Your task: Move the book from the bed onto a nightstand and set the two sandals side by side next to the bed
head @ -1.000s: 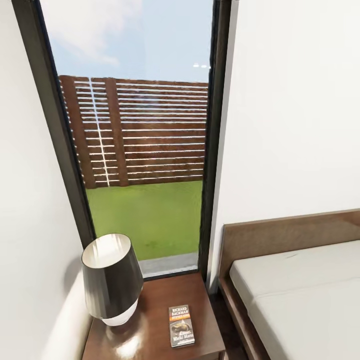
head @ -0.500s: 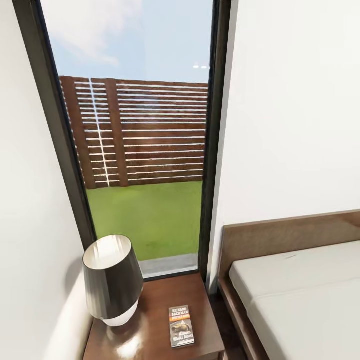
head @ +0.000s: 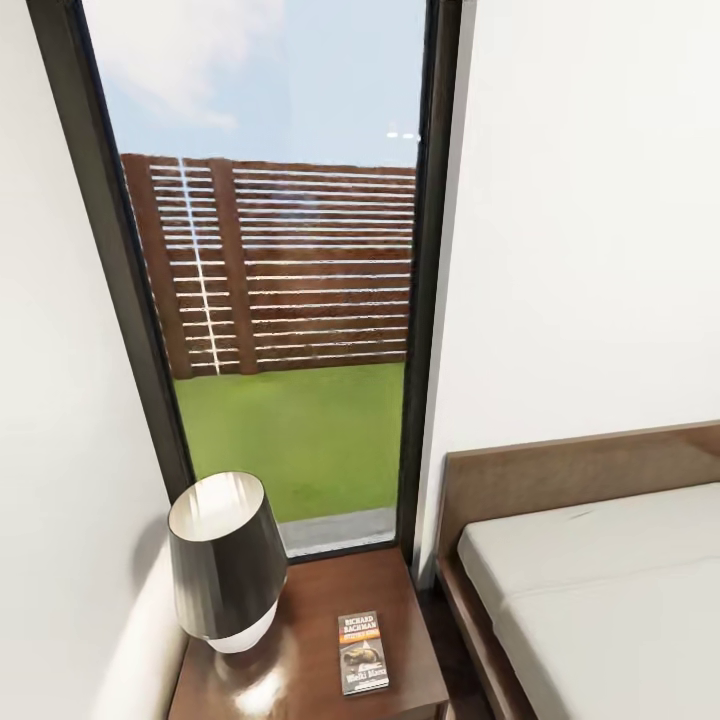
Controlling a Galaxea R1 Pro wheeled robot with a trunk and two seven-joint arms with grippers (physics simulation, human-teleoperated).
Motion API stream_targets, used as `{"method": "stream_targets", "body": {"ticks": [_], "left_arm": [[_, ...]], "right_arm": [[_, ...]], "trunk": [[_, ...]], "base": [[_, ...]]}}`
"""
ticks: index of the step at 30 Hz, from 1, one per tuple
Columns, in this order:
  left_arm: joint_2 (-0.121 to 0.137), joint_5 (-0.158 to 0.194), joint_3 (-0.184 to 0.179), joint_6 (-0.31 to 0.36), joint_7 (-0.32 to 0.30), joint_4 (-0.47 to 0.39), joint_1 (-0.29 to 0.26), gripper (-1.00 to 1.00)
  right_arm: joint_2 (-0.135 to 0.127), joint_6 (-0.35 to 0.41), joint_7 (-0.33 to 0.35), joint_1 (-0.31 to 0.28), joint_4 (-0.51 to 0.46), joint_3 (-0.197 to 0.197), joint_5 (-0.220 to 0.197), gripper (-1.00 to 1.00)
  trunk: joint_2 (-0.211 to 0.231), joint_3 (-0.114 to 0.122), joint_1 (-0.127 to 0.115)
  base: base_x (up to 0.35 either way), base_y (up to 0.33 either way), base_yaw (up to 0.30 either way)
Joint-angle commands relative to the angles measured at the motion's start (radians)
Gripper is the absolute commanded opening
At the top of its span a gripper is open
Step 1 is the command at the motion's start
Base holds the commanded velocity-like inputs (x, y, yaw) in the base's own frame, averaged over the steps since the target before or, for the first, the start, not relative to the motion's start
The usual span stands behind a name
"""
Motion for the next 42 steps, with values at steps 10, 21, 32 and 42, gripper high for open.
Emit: {"method": "stream_targets", "body": {"ticks": [10, 21, 32, 42], "left_arm": [[0.001, 0.008, -0.009, -0.007, 0.006, 0.001, 0.000, 1.00], [0.001, 0.008, -0.009, -0.007, 0.007, 0.002, 0.000, 1.00], [0.000, 0.007, -0.009, -0.007, 0.007, 0.002, 0.000, 1.00], [0.001, 0.007, -0.008, -0.006, 0.008, 0.002, 0.000, 1.00]], "right_arm": [[0.000, 0.003, 0.002, -0.001, 0.000, -0.009, 0.008, 1.00], [0.000, 0.003, 0.002, -0.001, 0.000, -0.009, 0.008, 1.00], [0.000, 0.003, 0.002, -0.001, 0.000, -0.009, 0.008, 1.00], [0.000, 0.003, 0.002, -0.001, 0.000, -0.009, 0.008, 1.00]], "trunk": [[0.069, 0.030, -0.038], [0.146, 0.064, -0.080], [0.153, 0.067, -0.084], [0.153, 0.067, -0.084]], "base": [[0.000, 0.000, 0.000], [0.000, 0.000, 0.000], [0.000, 0.000, 0.000], [0.000, 0.000, 0.000]]}}
